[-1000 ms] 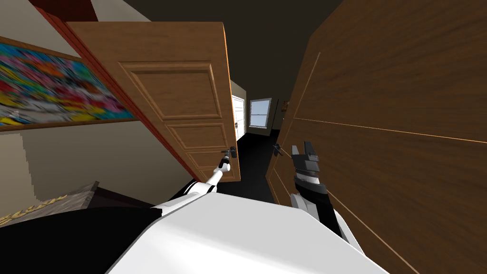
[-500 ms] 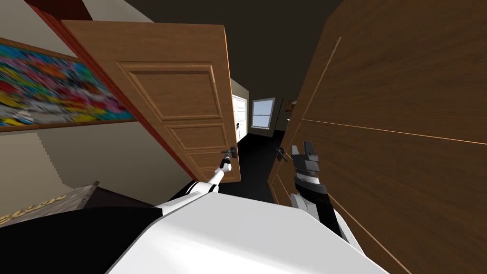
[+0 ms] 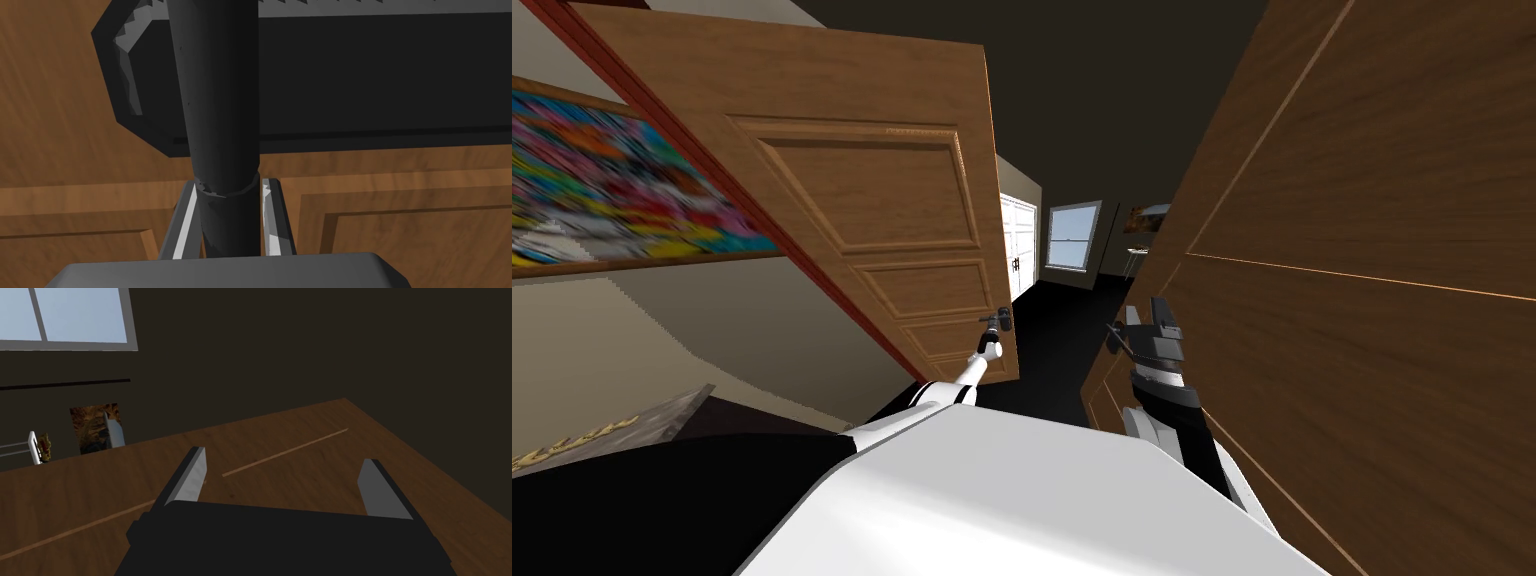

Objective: Push the door open

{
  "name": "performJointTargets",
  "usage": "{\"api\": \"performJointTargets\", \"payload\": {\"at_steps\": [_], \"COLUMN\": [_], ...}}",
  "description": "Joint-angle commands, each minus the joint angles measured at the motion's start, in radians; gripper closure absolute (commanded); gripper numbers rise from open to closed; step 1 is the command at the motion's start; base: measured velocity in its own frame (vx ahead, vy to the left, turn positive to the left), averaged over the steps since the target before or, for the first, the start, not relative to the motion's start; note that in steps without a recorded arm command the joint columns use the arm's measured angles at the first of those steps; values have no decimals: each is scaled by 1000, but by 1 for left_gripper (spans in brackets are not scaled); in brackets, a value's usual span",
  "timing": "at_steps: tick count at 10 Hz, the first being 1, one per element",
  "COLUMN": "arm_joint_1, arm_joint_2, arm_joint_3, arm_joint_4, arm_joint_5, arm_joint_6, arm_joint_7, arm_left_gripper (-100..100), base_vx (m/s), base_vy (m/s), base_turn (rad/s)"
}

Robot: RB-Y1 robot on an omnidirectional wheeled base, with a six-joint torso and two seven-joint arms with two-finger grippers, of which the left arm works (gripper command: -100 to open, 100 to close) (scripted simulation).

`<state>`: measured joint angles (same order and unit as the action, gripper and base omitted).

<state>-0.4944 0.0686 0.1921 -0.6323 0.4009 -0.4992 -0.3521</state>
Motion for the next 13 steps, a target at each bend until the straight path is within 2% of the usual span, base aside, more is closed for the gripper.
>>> {"api": "performJointTargets", "payload": {"at_steps": [1,5,6,7,8,11,12,13], "arm_joint_1": [-7,-27,-14,-28,-31,-31,-43,-43], "arm_joint_2": [-14,-76,-71,-50,-46,-46,-37,-37], "arm_joint_3": [20,63,56,80,87,87,108,108], "arm_joint_4": [0,13,2,17,22,22,38,38], "arm_joint_5": [4,12,11,37,44,44,68,68], "arm_joint_6": [-10,-28,-19,-45,-52,-52,-76,-76], "arm_joint_7": [-31,-100,-89,-128,-137,-137,-169,-169], "arm_left_gripper": [100,100,100,100,100,100,100,100], "base_vx": [152,158,66,109,145,44,61,84], "base_vy": [12,-30,-14,19,30,-1,2,19], "base_turn": [105,129,31,-57,-58,2,-52,-16]}}
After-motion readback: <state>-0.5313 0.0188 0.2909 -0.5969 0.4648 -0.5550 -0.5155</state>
